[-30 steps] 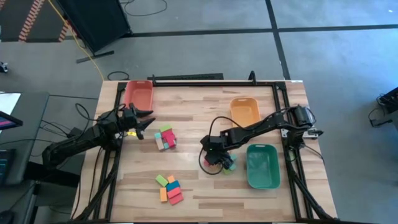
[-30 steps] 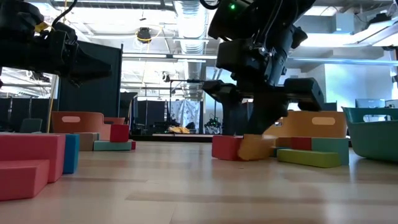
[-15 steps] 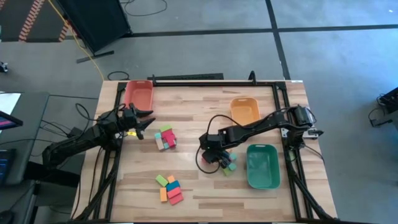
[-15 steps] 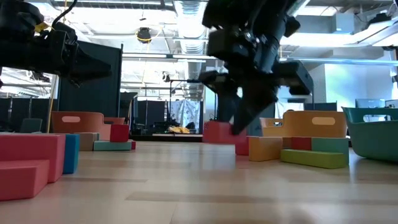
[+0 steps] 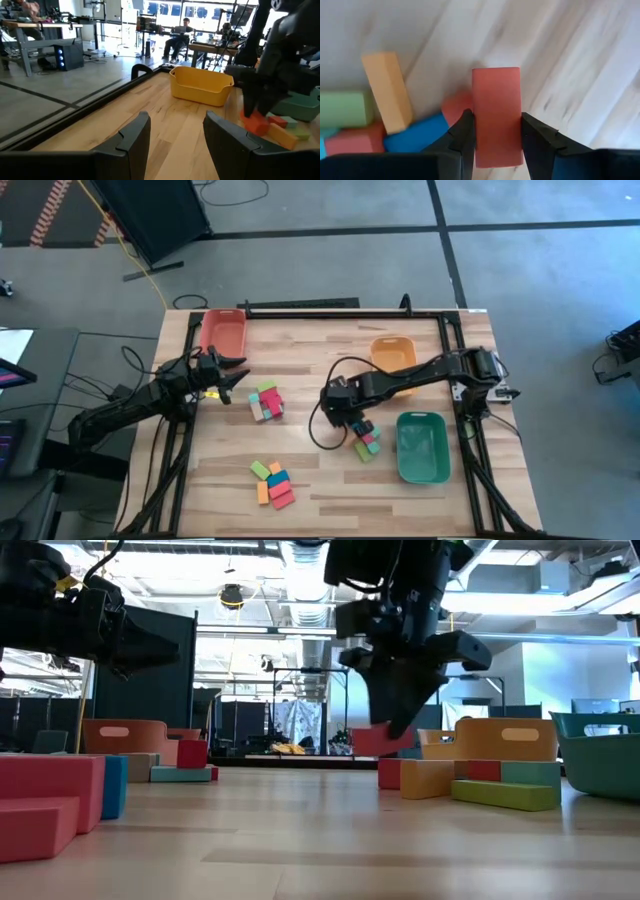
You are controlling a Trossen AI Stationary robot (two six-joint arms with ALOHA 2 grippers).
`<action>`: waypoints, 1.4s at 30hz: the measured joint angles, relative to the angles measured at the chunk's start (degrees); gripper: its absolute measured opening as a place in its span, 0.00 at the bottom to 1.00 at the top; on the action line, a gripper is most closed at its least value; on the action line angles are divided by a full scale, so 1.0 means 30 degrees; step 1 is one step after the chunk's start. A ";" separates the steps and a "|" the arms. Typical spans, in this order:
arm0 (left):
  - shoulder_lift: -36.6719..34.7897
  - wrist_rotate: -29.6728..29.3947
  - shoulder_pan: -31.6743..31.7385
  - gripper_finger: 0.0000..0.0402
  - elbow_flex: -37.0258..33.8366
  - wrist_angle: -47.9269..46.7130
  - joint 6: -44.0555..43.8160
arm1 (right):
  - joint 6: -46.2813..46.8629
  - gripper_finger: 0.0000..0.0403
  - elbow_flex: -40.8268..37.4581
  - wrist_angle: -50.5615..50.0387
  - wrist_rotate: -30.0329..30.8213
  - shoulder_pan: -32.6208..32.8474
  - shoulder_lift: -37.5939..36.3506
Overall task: Sort blocks by size
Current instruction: Put the top large rectangular orange block into the yellow bin
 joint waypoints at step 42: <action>0.0000 0.0000 0.0000 0.43 0.0000 0.0000 0.0000 | 0.1203 0.38 -0.9321 0.3137 0.2247 -1.0436 -0.8869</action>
